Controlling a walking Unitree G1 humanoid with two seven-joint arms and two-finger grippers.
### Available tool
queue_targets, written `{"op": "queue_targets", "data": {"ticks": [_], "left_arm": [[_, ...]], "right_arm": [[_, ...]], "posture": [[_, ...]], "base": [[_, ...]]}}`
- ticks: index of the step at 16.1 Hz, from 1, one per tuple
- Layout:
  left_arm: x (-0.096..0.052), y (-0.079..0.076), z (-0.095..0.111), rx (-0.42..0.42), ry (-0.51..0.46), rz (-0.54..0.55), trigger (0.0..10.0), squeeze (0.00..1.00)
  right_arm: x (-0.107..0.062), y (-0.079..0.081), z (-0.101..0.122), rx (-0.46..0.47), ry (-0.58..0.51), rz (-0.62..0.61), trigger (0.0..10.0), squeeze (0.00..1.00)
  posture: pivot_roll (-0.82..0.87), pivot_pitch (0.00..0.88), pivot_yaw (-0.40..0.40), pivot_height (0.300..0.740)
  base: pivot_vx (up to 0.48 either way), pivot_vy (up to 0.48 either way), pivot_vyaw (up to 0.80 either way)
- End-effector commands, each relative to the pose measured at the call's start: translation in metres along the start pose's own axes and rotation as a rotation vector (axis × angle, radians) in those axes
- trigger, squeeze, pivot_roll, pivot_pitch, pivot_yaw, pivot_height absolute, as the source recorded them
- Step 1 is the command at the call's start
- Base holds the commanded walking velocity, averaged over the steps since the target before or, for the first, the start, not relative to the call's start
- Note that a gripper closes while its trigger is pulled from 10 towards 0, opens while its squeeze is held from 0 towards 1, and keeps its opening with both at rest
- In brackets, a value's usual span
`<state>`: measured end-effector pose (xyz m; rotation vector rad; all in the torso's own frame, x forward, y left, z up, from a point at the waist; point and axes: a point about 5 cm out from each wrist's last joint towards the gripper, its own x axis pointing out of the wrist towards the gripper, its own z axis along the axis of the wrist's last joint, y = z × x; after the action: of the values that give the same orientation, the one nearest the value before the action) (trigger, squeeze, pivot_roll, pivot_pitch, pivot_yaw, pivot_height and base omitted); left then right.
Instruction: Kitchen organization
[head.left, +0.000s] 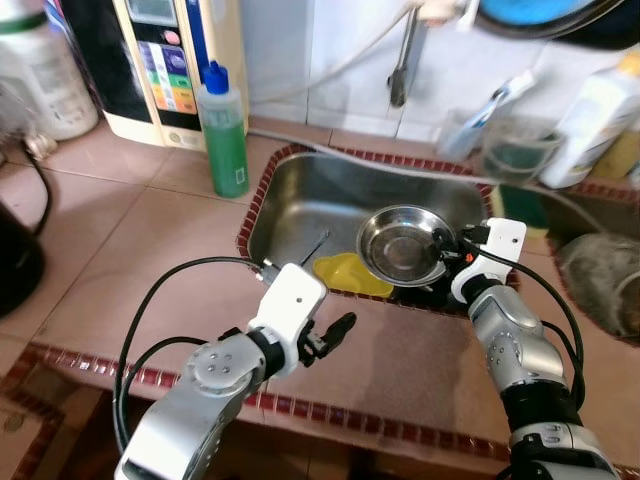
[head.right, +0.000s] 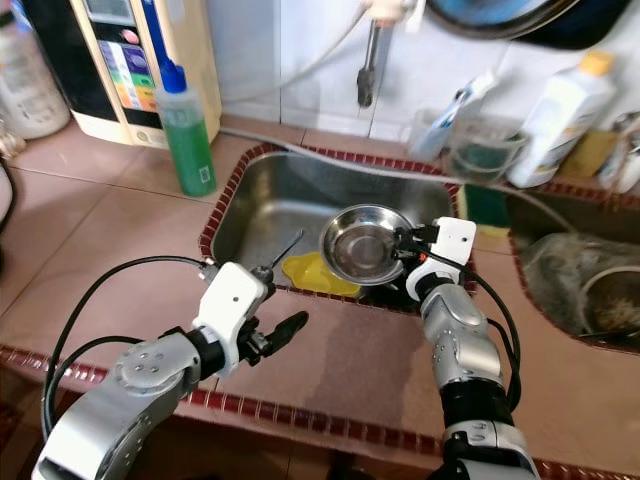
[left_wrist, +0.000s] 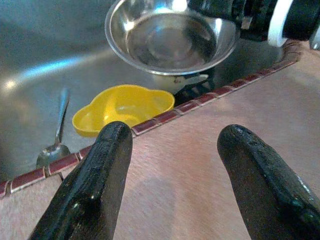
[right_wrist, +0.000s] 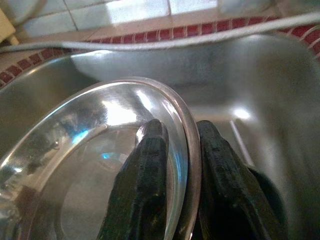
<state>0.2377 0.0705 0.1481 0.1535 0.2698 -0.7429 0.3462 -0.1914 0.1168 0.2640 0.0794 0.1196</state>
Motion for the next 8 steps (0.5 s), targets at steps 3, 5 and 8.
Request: {"op": "queue_targets", "data": {"ticks": [3, 5, 8], "left_arm": [[0.000, 0.002, 0.011, -0.023, -0.010, 0.035, 10.0, 0.00], [0.000, 0.004, 0.015, -0.030, -0.020, 0.043, 10.0, 0.00], [-0.002, 0.005, 0.016, -0.035, -0.013, 0.057, 10.0, 0.00]], "right_arm": [[0.001, -0.001, 0.012, -0.036, -0.032, 0.031, 10.0, 0.00], [0.004, -0.001, 0.016, -0.035, -0.036, 0.030, 10.0, 0.00], [0.008, -0.001, 0.020, -0.033, -0.038, 0.036, 10.0, 0.00]], "posture": [[-0.03, 0.202, -0.042, 0.740], [-0.02, 0.208, -0.042, 0.740], [-0.01, 0.203, -0.042, 0.740]], "base": [[0.000, 0.000, 0.00], [0.000, 0.000, 0.00], [0.000, 0.000, 0.00]]}}
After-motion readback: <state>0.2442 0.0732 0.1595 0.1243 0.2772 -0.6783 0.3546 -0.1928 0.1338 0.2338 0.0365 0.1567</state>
